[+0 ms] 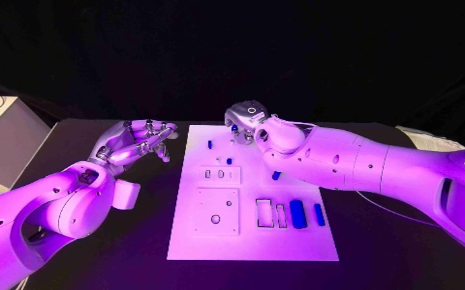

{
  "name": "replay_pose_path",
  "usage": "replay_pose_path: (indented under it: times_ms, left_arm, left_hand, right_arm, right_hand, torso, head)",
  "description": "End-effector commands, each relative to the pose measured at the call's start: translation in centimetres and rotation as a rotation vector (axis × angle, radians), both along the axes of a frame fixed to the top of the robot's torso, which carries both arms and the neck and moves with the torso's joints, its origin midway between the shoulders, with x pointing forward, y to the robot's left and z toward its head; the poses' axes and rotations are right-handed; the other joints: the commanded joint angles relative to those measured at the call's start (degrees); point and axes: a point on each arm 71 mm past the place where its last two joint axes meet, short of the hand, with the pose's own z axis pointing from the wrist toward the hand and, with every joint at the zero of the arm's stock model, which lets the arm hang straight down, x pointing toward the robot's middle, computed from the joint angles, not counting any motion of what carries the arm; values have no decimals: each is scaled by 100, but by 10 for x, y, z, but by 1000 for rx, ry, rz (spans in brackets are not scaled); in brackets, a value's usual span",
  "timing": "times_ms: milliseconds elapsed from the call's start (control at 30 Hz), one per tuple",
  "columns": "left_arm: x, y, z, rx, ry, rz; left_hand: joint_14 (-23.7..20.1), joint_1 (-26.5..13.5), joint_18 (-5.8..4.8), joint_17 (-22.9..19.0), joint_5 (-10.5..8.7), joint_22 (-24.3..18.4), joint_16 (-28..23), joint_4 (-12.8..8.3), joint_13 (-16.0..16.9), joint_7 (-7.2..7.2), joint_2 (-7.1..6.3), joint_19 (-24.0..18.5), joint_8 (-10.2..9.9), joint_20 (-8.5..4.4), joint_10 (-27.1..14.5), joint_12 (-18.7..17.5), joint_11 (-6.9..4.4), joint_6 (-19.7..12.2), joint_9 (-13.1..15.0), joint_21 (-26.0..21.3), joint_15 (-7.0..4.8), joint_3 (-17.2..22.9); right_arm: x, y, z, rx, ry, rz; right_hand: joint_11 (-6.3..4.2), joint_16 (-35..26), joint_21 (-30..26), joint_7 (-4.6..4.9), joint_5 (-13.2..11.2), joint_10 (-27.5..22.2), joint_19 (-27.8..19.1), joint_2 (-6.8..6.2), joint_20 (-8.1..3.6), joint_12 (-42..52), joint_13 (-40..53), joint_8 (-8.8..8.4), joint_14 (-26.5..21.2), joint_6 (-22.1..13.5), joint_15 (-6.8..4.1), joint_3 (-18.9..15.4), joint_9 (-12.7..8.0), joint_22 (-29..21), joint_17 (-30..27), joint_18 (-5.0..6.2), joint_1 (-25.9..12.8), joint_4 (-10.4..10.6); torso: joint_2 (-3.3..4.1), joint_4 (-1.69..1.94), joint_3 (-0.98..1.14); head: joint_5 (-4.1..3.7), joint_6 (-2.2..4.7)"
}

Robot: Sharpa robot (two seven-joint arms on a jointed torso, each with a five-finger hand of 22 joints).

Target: Assemble the parts on the task board

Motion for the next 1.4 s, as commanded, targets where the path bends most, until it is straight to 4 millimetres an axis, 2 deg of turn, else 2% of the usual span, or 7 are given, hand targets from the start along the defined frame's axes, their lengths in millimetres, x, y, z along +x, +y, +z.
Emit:
replay_pose_path:
  times_ms: [33,200,300,1000,1400]
  left_arm:
    - [-1,-2,1,0,-5,-20]
    - [-1,-2,1,0,-5,-20]
    - [-1,-1,1,1,-5,-20]
    - [0,0,0,2,-4,-16]
    - [1,0,0,3,-4,-15]
  left_hand:
    - [-6,11,25,9,-30,8,39,-3,9,-3,-23,-53,-34,-3,10,-25,-6,-9,6,20,-16,28]
    - [-6,11,25,9,-30,8,39,-3,9,-3,-23,-53,-34,-3,10,-25,-6,-9,6,20,-16,28]
    - [-6,11,25,9,-30,8,39,-3,9,-3,-23,-53,-34,-3,10,-25,-6,-9,6,20,-16,28]
    - [-11,16,25,16,-31,51,59,-11,8,-1,-27,-92,-37,0,0,-29,-4,-17,16,82,-13,39]
    - [-12,17,25,16,-31,51,59,-12,8,-1,-27,-92,-37,0,0,-29,-4,-17,17,83,-13,40]
  right_arm:
    - [0,1,-1,-28,7,8]
    - [0,0,-3,-38,18,7]
    - [0,-1,-3,-41,23,6]
    - [-2,2,-5,-41,33,19]
    - [-2,1,-7,-47,41,17]
  right_hand:
    - [-226,30,24,23,9,245,40,-24,11,14,168,13,189,0,-13,22,12,9,8,-116,11,4]
    - [-225,30,24,23,3,244,39,-33,12,9,170,11,188,-5,-11,20,16,10,4,-116,-3,8]
    - [-224,31,30,23,-2,244,40,-37,13,7,171,10,188,-7,-10,19,18,18,5,-117,-12,10]
    - [-229,39,36,18,-12,264,40,-43,15,10,181,11,189,-6,-11,19,29,29,15,-118,-30,15]
    - [-232,37,26,15,-19,271,34,-49,15,8,185,10,187,-8,-12,17,35,15,6,-115,-41,17]
  torso:
    - [-10,-4,-1]
    - [-19,-5,-5]
    - [-26,7,-11]
    - [-50,28,-37]
    - [-61,31,-41]
  head:
    - [5,-23]
    - [13,-44]
    - [7,-55]
    - [-5,-88]
    - [-6,-109]
